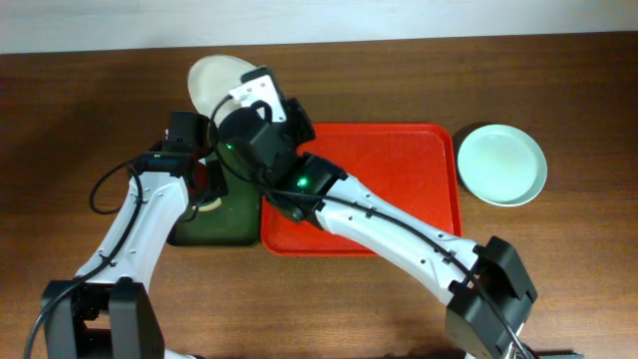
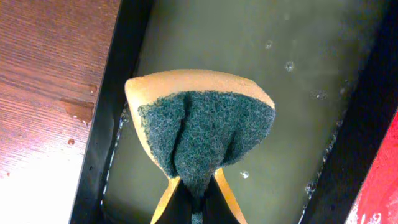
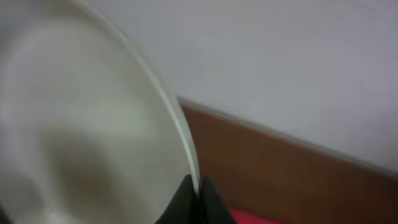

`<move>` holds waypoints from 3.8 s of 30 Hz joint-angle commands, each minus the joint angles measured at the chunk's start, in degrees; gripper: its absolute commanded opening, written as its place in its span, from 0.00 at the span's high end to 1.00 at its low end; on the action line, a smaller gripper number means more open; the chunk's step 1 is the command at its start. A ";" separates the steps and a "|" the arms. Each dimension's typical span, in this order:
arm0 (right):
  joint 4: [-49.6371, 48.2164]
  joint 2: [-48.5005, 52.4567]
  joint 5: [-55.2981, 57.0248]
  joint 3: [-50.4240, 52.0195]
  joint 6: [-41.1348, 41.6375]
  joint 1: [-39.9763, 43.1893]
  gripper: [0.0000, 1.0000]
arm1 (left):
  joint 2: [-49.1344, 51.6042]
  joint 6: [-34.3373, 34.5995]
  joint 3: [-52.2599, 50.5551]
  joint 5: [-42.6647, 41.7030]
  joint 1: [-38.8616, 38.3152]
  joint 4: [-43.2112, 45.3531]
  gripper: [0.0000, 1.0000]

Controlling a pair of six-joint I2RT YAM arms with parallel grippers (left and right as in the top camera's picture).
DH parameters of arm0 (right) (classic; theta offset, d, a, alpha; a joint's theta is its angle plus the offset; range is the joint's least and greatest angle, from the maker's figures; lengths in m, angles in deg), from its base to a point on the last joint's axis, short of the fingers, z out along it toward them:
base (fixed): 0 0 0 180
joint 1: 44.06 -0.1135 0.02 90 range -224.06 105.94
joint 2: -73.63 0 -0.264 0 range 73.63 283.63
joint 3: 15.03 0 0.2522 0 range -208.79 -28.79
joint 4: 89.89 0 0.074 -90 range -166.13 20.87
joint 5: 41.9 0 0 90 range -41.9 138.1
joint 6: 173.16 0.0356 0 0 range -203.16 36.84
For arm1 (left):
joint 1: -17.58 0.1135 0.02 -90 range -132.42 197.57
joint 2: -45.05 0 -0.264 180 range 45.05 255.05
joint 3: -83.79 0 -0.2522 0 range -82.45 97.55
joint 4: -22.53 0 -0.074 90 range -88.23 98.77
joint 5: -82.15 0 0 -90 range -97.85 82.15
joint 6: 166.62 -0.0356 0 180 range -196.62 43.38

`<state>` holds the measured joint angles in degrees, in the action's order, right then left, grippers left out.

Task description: Clean dirty plates on tray and stack at the side

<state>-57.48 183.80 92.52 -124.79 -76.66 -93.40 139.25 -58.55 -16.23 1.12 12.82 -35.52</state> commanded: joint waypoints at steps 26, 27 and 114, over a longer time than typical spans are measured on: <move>42.93 -5.42 -52.83 5.90 11.76 77.79 0.96 | 12.92 -18.53 0.24 -13.92 -0.87 15.15 1.00; 41.46 -5.40 -52.83 7.69 11.76 78.36 0.96 | 13.29 -18.56 0.24 -13.90 -0.87 15.15 1.00; 26.53 -74.40 -57.90 18.23 -17.20 43.67 0.01 | -6.95 -16.83 0.24 -13.73 -0.72 10.56 0.01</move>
<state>-31.09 115.76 34.45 -106.19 -93.69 -47.85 131.97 -74.29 -16.12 -12.01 12.01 -24.87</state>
